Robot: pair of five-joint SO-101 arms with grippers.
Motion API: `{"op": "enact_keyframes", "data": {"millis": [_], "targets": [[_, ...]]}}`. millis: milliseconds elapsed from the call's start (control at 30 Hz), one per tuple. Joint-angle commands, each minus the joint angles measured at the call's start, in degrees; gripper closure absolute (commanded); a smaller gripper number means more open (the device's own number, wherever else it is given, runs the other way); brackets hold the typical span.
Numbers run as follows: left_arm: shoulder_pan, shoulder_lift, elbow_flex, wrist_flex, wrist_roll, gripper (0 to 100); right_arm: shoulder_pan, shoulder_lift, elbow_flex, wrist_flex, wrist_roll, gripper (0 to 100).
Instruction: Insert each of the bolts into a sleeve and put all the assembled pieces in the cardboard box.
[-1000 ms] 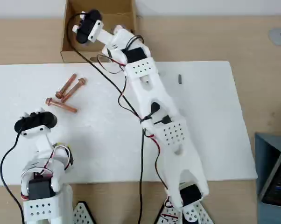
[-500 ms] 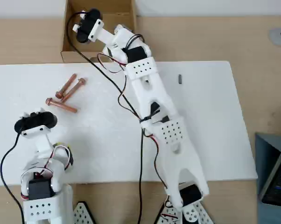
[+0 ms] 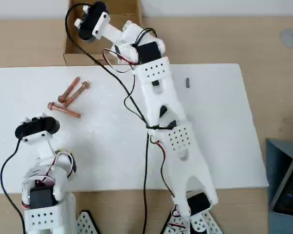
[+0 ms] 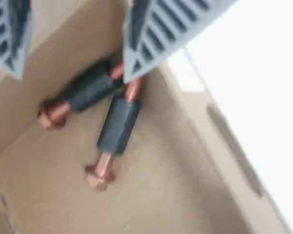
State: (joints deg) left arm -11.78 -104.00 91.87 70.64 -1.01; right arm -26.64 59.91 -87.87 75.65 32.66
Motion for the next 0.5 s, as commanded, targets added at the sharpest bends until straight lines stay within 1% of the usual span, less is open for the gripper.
{"op": "enact_keyframes", "data": {"millis": [0,167,367,467], "targets": [[-0.7,-0.31,-0.35,-0.97,0.26,100,1.27,-1.01,-7.78,8.0,0.18,83.9],[-0.7,-0.31,-0.35,-0.97,0.26,100,1.98,-3.47,-7.69,17.41,0.0,83.9],[-0.7,-0.31,-0.35,-0.97,0.26,100,3.21,-4.26,-7.78,26.37,-7.82,83.9],[-0.7,-0.31,-0.35,-0.97,0.26,100,4.44,-6.29,-7.69,26.81,-12.31,83.9]]}}
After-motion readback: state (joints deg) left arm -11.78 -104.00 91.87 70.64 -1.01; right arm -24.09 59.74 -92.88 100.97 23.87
